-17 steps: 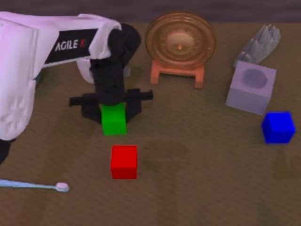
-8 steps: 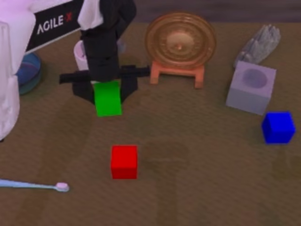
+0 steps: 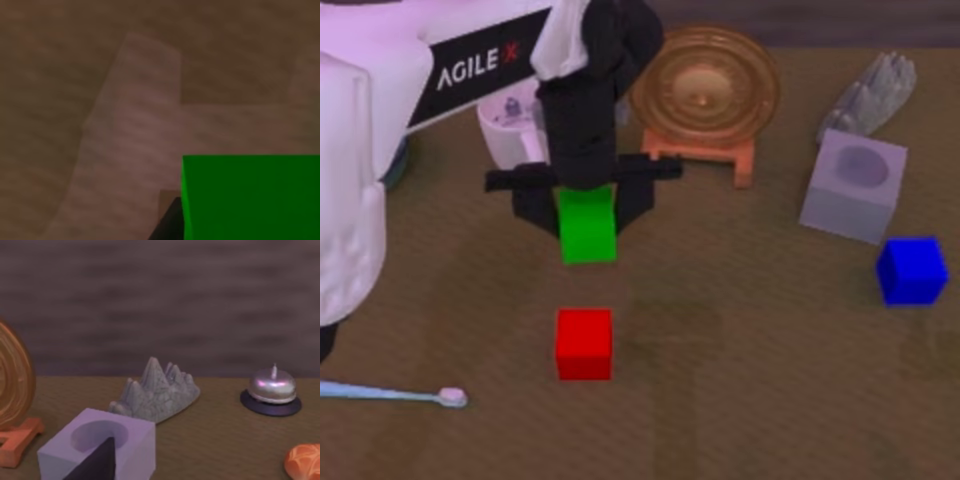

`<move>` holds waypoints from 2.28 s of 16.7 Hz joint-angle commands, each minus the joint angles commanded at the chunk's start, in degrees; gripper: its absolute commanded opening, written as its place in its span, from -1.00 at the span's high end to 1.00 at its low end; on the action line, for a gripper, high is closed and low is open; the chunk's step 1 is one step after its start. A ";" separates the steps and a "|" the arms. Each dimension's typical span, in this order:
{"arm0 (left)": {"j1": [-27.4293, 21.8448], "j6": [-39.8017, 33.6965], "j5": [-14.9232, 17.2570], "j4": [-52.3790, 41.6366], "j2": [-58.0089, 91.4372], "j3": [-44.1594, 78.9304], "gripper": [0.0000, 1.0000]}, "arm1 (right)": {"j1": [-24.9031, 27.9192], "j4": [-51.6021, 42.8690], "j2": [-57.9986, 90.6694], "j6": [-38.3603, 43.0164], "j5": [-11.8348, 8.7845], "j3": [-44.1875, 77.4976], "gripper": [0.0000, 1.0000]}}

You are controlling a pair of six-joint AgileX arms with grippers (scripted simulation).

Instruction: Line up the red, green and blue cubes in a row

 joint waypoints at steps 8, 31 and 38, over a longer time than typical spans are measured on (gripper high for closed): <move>-14.33 -10.57 0.06 -0.89 -3.65 -2.43 1.00 | 0.00 0.00 0.00 0.00 0.00 0.00 -1.00; -14.53 -10.73 0.10 13.16 -0.26 -13.09 -0.06 | 0.00 0.00 0.00 0.00 0.00 0.00 -1.00; -14.53 -10.73 0.10 13.16 -0.26 -13.09 -1.00 | 0.00 0.00 0.00 0.00 0.00 0.00 -1.00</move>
